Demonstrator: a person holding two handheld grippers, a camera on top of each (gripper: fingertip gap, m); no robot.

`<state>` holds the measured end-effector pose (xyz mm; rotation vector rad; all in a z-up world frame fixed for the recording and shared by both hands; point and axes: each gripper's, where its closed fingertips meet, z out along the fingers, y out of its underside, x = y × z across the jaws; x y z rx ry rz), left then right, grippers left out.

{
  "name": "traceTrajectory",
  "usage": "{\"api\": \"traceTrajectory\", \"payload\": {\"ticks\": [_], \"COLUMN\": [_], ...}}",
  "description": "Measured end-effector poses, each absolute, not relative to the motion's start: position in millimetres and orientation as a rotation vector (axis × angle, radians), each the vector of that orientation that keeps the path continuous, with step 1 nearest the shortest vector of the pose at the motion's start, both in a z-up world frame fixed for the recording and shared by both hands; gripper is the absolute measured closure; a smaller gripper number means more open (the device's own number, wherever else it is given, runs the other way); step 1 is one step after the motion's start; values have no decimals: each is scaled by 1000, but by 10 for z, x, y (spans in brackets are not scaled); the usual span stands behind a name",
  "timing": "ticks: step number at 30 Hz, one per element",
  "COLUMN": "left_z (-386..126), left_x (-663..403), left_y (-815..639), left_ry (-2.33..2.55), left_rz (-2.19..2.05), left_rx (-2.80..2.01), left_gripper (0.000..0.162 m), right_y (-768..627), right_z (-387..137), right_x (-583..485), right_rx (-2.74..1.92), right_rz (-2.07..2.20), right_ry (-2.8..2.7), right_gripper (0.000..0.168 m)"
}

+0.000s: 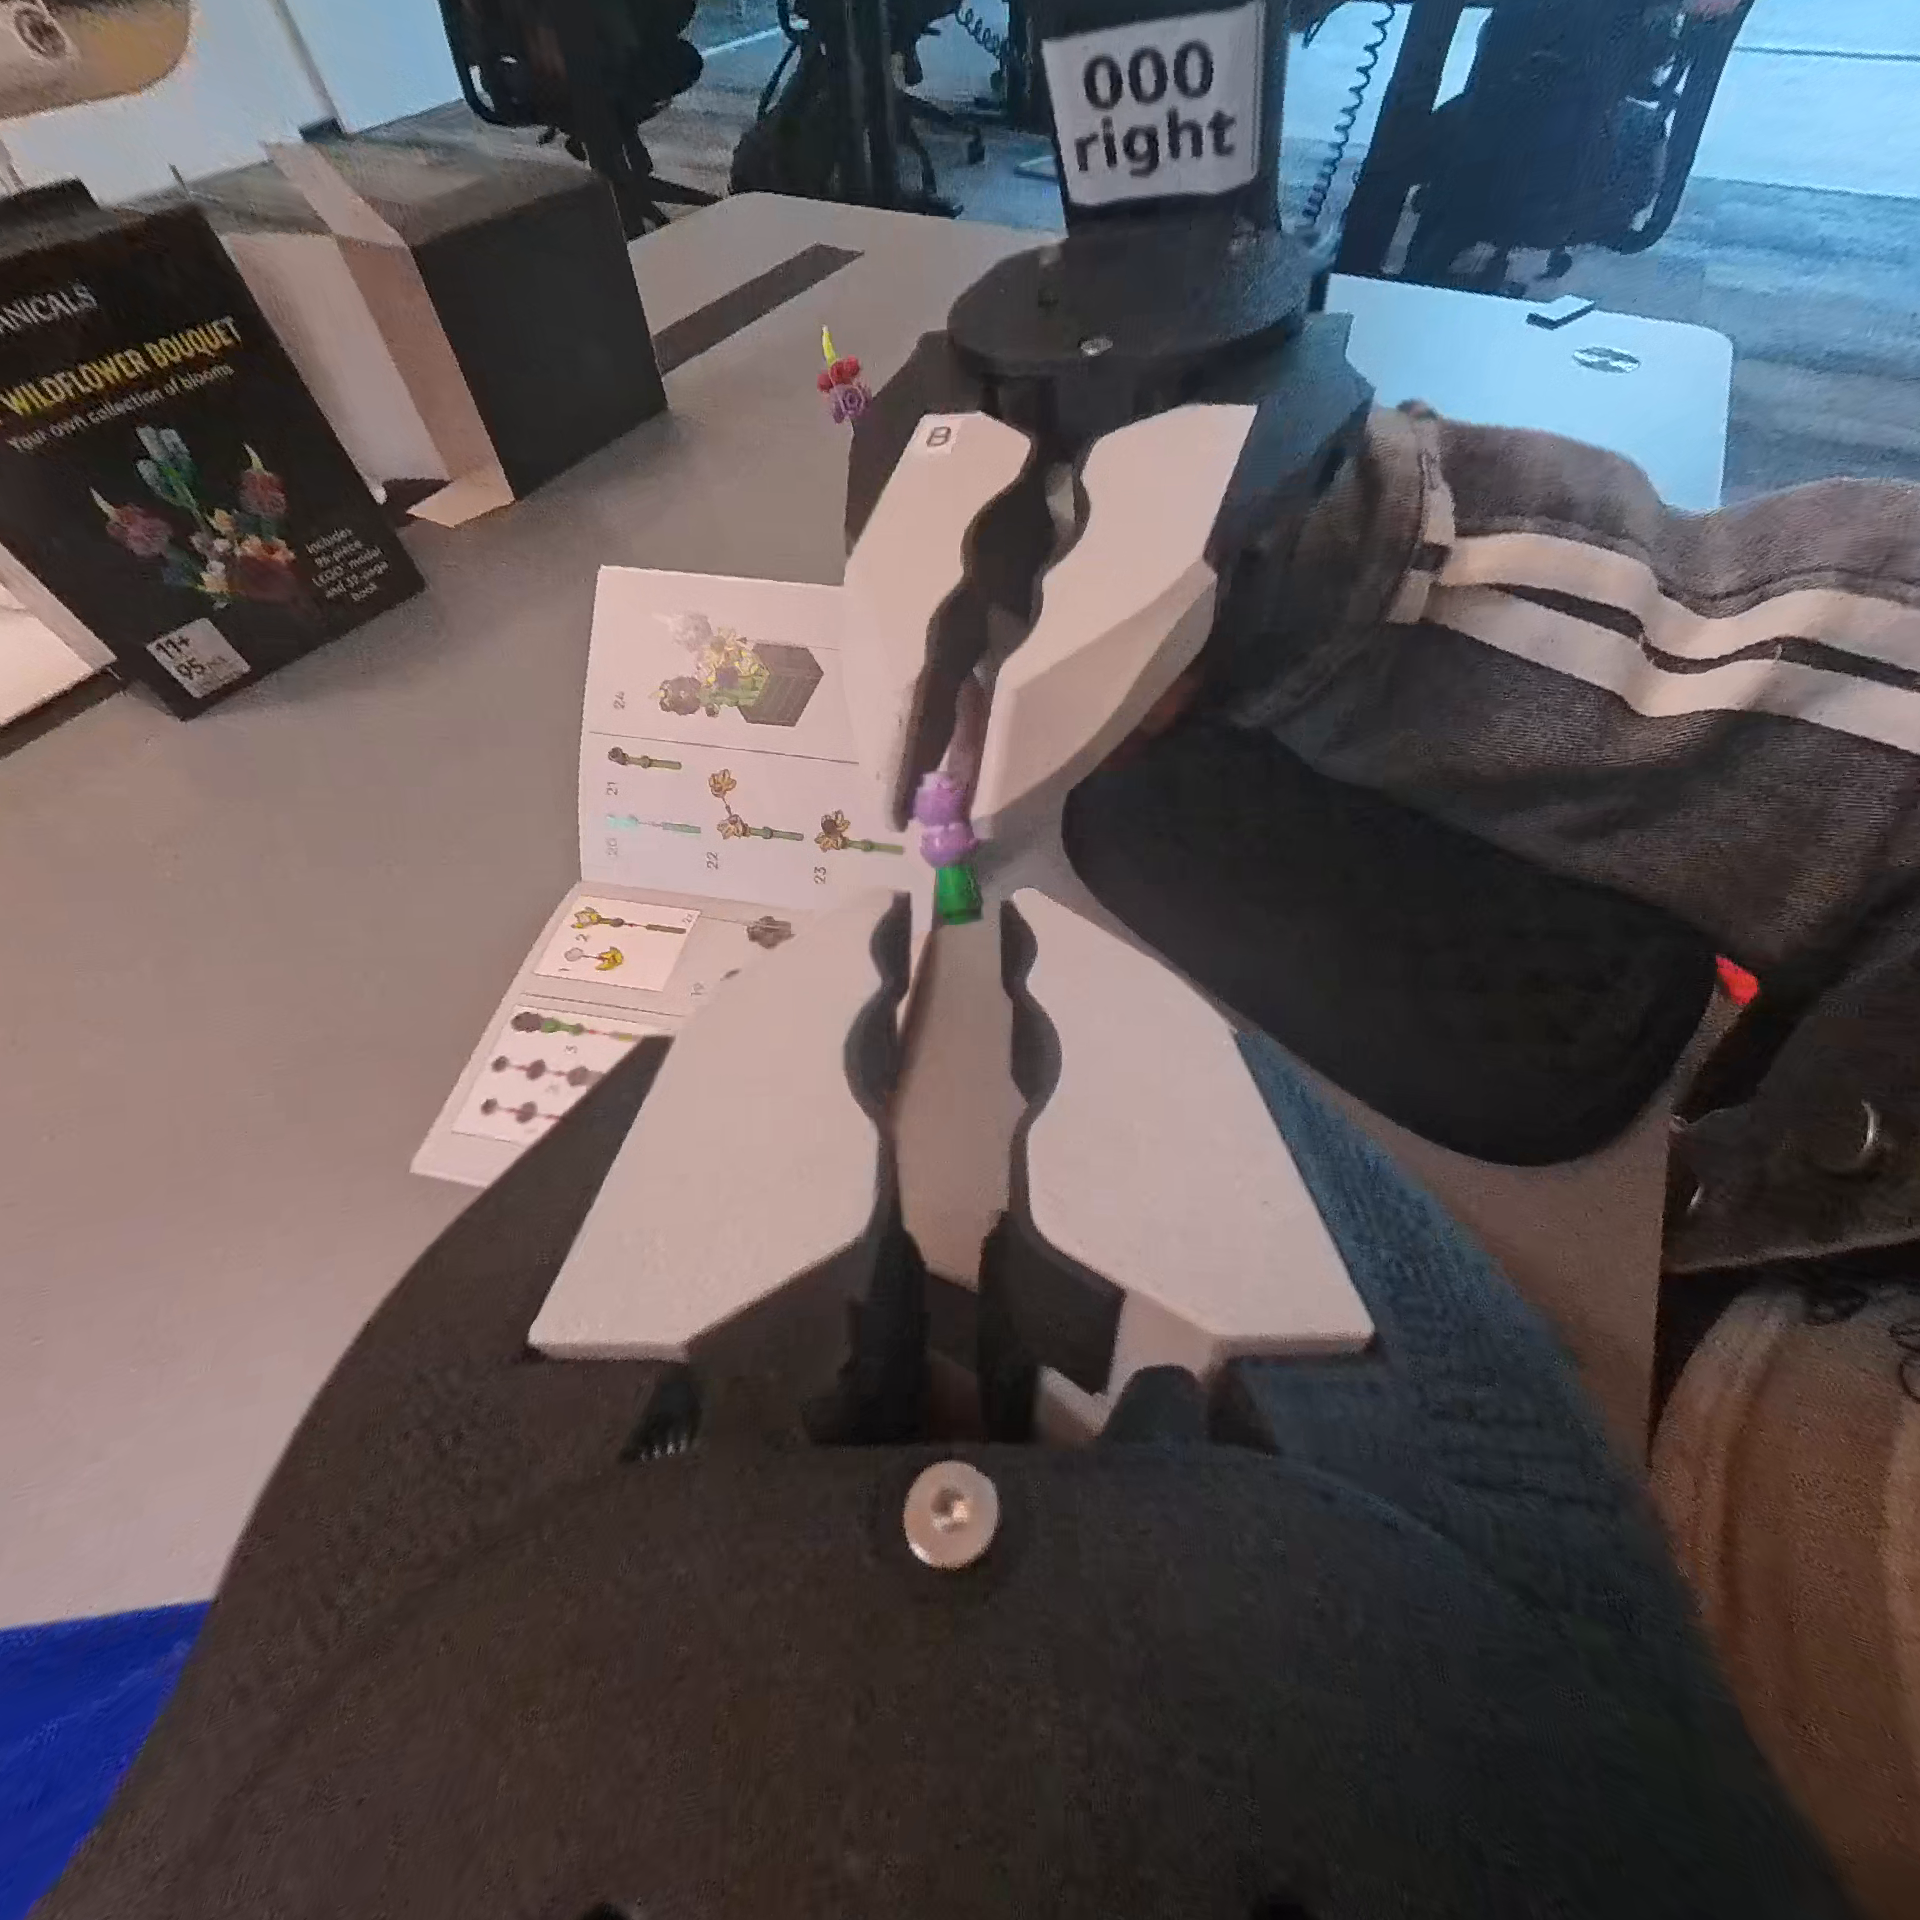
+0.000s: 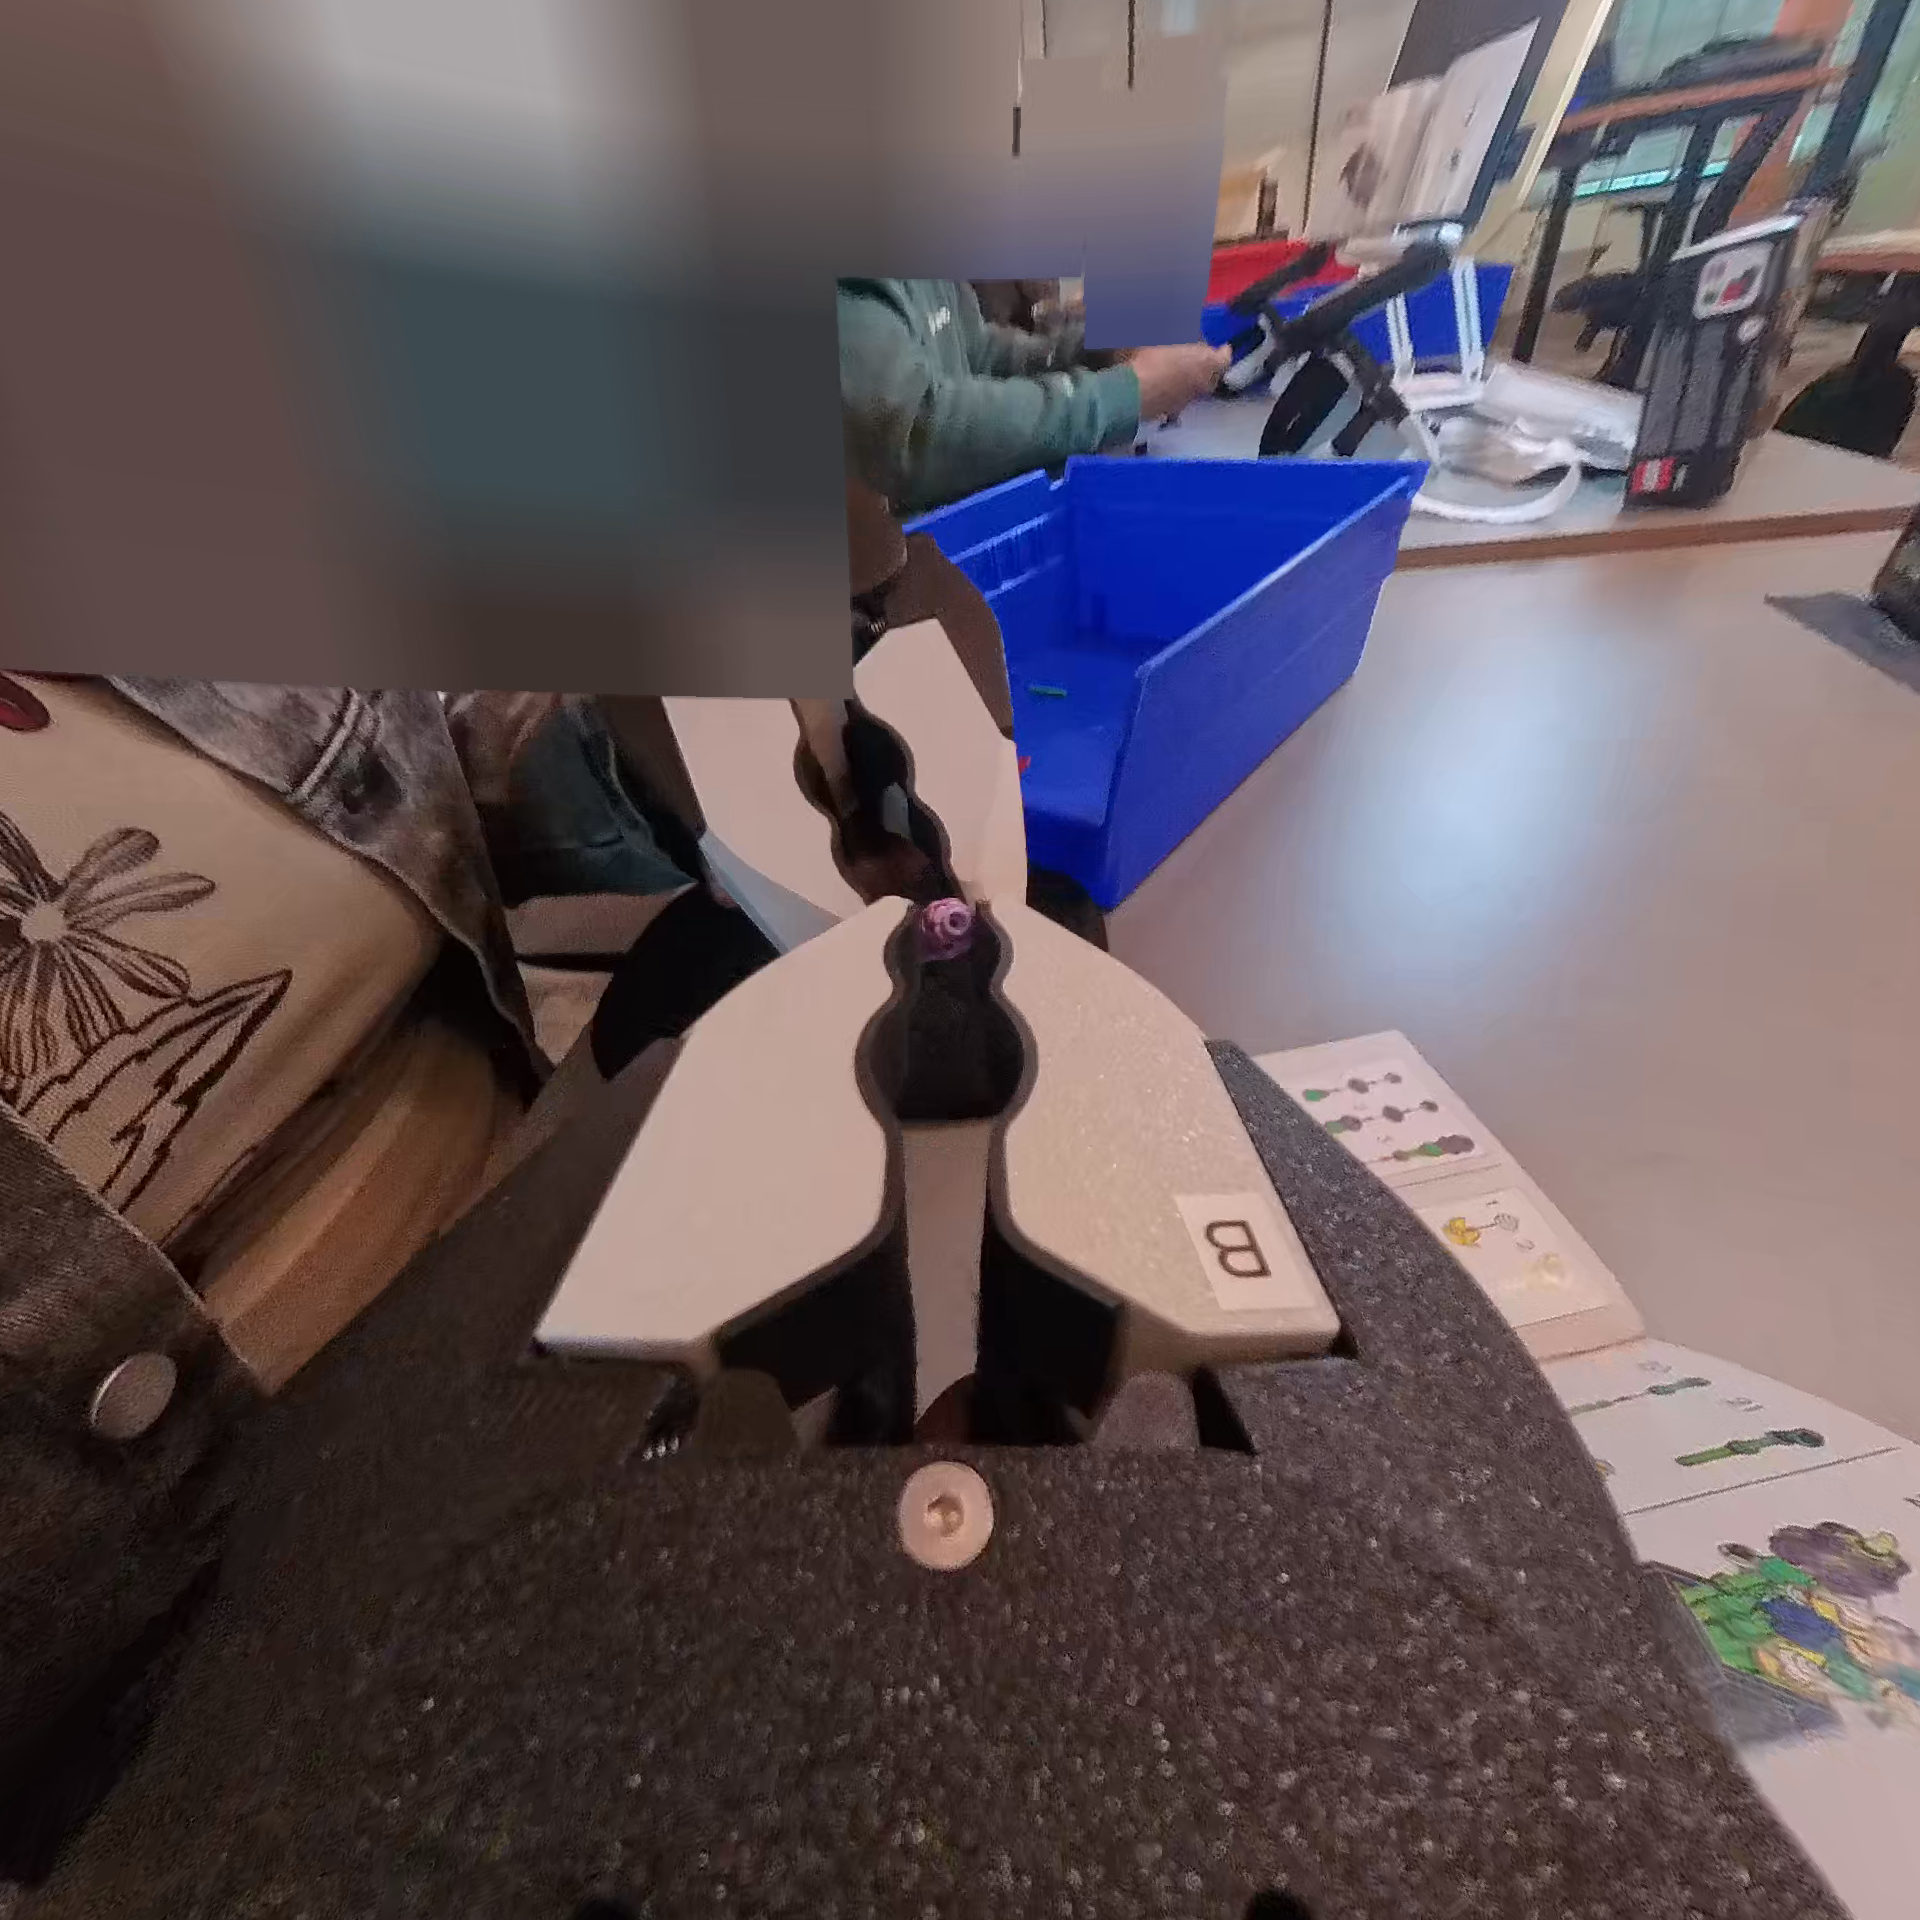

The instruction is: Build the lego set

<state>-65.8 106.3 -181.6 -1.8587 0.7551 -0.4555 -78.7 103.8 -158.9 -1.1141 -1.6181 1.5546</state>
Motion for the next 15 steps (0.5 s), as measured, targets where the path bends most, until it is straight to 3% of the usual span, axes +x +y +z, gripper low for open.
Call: {"api": "traceTrajectory", "payload": {"ticks": [2,9,13,15], "left_z": [-1866,-1842,-1439,-1185], "left_x": [-646,-622,-643,-738], "left_y": [1044,1032,1038,1023], "left_ry": [759,666,306,54], "left_rz": [-460,-598,-1027,-1356], "left_rx": [-1870,-1846,-1621,-1423], "left_gripper": [155,155,155,155], "right_y": [1004,978,1065,1060], "right_z": [-1642,-1591,-1294,-1113], "right_x": [-801,-827,-788,-726], "right_rx": [-1126,-1109,-1011,-912], "right_rz": [1537,1546,1569,1488], "right_ry": [-1655,-1628,-1441,-1343], "right_gripper": [159,154,133,132]}}
